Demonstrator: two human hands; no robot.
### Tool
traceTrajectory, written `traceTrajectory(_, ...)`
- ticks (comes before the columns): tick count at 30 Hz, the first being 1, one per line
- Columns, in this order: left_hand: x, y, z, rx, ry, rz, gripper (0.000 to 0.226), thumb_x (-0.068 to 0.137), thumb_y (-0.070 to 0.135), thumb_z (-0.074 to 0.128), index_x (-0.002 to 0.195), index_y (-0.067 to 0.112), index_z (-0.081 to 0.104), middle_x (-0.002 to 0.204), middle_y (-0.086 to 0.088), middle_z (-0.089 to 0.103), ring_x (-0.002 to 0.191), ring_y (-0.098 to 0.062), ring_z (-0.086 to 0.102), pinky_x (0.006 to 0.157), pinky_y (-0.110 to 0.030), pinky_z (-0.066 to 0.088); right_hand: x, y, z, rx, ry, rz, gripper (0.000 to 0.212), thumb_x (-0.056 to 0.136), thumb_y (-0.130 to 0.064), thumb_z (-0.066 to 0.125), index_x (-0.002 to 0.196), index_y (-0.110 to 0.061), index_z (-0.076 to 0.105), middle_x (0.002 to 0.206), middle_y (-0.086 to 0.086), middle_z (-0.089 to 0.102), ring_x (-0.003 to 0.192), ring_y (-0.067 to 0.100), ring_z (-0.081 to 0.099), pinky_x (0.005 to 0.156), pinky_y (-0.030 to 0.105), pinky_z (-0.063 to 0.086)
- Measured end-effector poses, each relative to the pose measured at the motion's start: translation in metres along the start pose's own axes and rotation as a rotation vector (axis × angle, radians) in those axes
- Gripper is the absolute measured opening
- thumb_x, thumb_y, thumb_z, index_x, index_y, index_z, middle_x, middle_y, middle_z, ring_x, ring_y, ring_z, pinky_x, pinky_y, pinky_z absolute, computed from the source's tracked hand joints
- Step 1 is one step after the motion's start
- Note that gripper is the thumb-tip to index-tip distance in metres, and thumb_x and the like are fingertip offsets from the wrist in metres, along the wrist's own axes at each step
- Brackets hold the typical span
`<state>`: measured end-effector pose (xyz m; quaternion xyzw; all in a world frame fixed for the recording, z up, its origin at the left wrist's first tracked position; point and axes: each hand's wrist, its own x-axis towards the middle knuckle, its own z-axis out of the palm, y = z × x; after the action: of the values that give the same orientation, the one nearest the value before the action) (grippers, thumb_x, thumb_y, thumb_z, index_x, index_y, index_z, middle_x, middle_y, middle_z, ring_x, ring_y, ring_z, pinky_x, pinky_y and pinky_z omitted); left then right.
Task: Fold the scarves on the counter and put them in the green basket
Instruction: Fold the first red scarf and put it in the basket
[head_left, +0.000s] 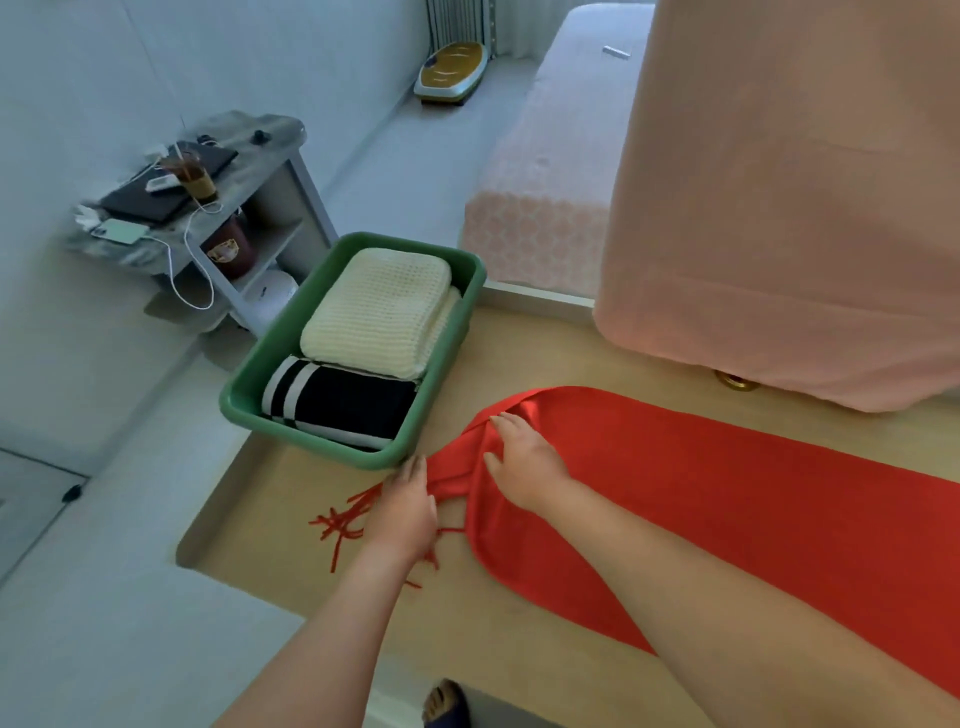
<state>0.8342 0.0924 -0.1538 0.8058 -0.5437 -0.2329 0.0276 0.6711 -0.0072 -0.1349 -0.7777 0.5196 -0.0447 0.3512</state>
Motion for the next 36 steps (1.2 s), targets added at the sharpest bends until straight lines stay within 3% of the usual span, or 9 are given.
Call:
traceTrajectory(6, 0.008, -0.034, 0.000, 0.010, 0.048, 0.138, 0.037, 0.094, 0.016, 0.046, 0.130, 0.021, 0.051, 0.128, -0.003, 0.058, 0.111, -0.026, 0.059, 0.086, -0.036, 0.050, 0.013, -0.023, 0.021, -0.206, -0.030, 0.184, 0.061, 0.094, -0.031, 0.057, 0.150, -0.023, 0.035, 0.141, 0.004, 0.051, 0.128, 0.028, 0.052, 0.099, 0.036, 0.045)
traceTrajectory(10, 0.006, -0.032, -0.007, 0.032, 0.124, 0.237, 0.028, 0.092, 0.012, 0.046, 0.114, 0.024, 0.060, 0.107, 0.000, 0.061, 0.092, -0.028, 0.064, 0.072, -0.035, 0.048, -0.002, -0.029, 0.022, -0.177, 0.034, 0.232, 0.028, 0.089, -0.023, 0.052, 0.109, -0.030, 0.070, 0.118, -0.002, 0.065, 0.112, 0.024, 0.062, 0.087, 0.030, 0.048)
traceTrajectory(14, 0.003, -0.009, -0.021, -0.008, 0.187, 0.364, 0.013, 0.089, 0.012, 0.055, 0.097, 0.020, 0.060, 0.093, -0.001, 0.058, 0.073, -0.031, 0.065, 0.053, -0.036, 0.044, -0.024, -0.030, 0.008, -0.002, 0.010, 0.188, 0.038, 0.080, -0.014, 0.055, 0.110, -0.037, 0.063, 0.113, -0.007, 0.053, 0.106, 0.019, 0.058, 0.088, 0.032, 0.049)
traceTrajectory(17, 0.006, 0.018, -0.032, -0.016, 0.226, 0.446, 0.010, 0.095, 0.019, 0.051, 0.102, 0.019, 0.059, 0.095, -0.001, 0.056, 0.081, -0.029, 0.064, 0.058, -0.039, 0.044, -0.035, -0.030, -0.006, 0.074, -0.057, 0.125, 0.050, 0.073, -0.018, 0.071, 0.118, -0.036, 0.061, 0.116, -0.008, 0.052, 0.102, 0.013, 0.057, 0.089, 0.031, 0.050)
traceTrajectory(22, 0.007, 0.073, -0.045, -0.057, 0.239, 0.609, 0.011, 0.097, 0.027, 0.046, 0.101, 0.024, 0.056, 0.096, 0.005, 0.063, 0.085, -0.021, 0.064, 0.062, -0.039, 0.048, -0.053, -0.009, -0.037, 0.240, 0.186, 0.154, 0.016, 0.082, -0.021, 0.074, 0.098, -0.021, 0.074, 0.091, -0.009, 0.067, 0.083, 0.006, 0.056, 0.077, 0.023, 0.042)
traceTrajectory(26, 0.011, 0.120, -0.051, -0.017, 0.249, 0.841, 0.017, 0.094, 0.031, 0.045, 0.103, 0.030, 0.060, 0.088, 0.004, 0.066, 0.070, -0.021, 0.066, 0.052, -0.035, 0.049, -0.078, 0.016, -0.065, 0.385, 0.198, 0.084, 0.040, 0.069, -0.019, 0.083, 0.104, -0.024, 0.063, 0.098, -0.010, 0.068, 0.080, 0.003, 0.059, 0.074, 0.024, 0.048)
traceTrajectory(29, 0.011, 0.165, -0.055, 0.044, 0.115, 0.917, 0.026, 0.098, 0.037, 0.045, 0.112, 0.026, 0.064, 0.106, 0.005, 0.066, 0.095, -0.018, 0.065, 0.070, -0.033, 0.046, -0.090, 0.041, -0.085, 0.332, 0.277, 0.107, 0.005, 0.082, -0.014, 0.070, 0.080, -0.013, 0.065, 0.077, 0.000, 0.069, 0.071, 0.014, 0.062, 0.066, 0.036, 0.046)
traceTrajectory(32, 0.008, 0.198, -0.049, -0.080, 0.110, 0.890, 0.028, 0.096, 0.040, 0.052, 0.120, 0.026, 0.057, 0.115, 0.005, 0.062, 0.102, -0.019, 0.062, 0.079, -0.037, 0.050, -0.102, 0.082, -0.102, 0.443, 0.379, 0.244, 0.031, 0.090, -0.020, 0.067, 0.061, -0.017, 0.055, 0.056, -0.006, 0.060, 0.057, 0.017, 0.061, 0.062, 0.042, 0.049)
traceTrajectory(36, -0.005, 0.215, -0.023, -0.150, 0.195, 0.799, 0.032, 0.095, 0.022, 0.053, 0.127, 0.018, 0.055, 0.120, -0.001, 0.056, 0.110, -0.024, 0.052, 0.095, -0.040, 0.045, -0.129, 0.148, -0.116, 0.432, 0.503, 0.450, 0.029, 0.093, -0.029, 0.061, 0.068, -0.016, 0.062, 0.067, 0.001, 0.067, 0.065, 0.027, 0.067, 0.067, 0.049, 0.056)
